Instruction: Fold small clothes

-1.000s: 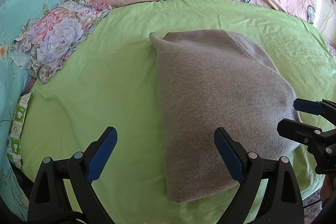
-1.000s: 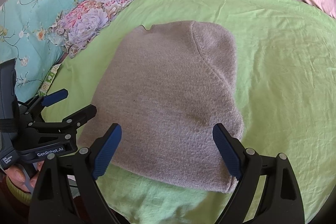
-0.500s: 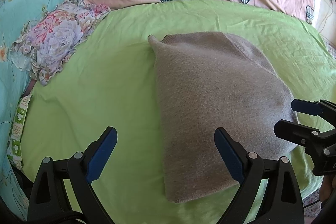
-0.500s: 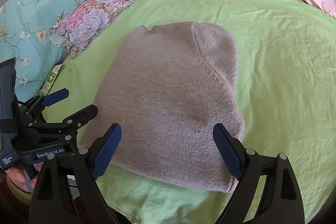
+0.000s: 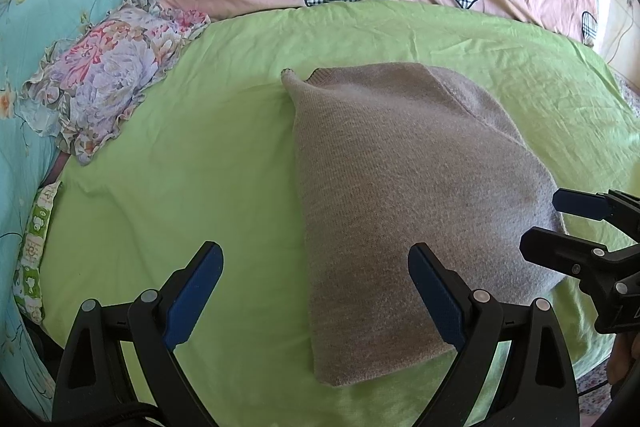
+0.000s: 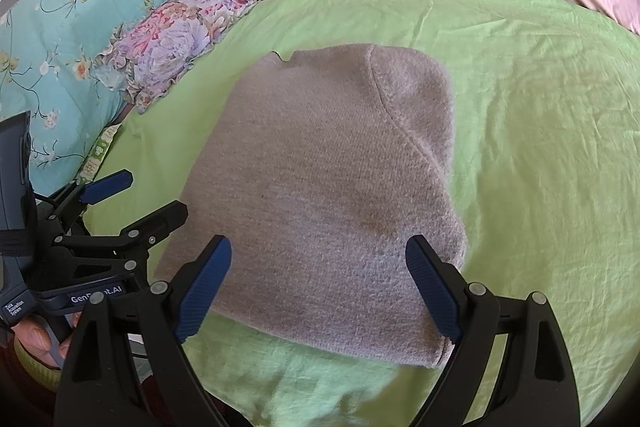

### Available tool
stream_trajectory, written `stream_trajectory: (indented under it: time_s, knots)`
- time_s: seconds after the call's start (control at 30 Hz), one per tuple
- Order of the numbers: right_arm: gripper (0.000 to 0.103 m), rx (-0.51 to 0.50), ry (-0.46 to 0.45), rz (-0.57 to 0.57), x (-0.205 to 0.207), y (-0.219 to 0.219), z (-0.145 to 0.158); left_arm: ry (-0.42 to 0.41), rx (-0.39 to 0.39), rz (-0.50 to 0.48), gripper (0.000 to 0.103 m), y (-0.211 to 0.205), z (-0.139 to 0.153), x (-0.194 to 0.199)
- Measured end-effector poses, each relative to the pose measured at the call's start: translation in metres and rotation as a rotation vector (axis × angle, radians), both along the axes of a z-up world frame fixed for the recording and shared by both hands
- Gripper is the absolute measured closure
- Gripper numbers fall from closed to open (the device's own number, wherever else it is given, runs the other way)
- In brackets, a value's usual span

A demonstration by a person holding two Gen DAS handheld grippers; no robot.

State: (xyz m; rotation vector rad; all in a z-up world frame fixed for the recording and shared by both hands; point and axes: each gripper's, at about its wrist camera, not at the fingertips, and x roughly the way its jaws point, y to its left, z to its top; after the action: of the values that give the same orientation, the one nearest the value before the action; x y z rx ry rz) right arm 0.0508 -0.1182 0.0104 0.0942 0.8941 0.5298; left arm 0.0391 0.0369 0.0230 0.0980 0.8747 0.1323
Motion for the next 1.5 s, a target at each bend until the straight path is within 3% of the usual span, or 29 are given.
stream_trajectory:
  time_s: [1.5]
  knots:
    - [0.014, 0.007, -0.002, 0.006, 0.0032, -0.0038, 0.0034, -0.006, -0.005, 0.001, 0.009, -0.0034, 0.0015, -0.0008]
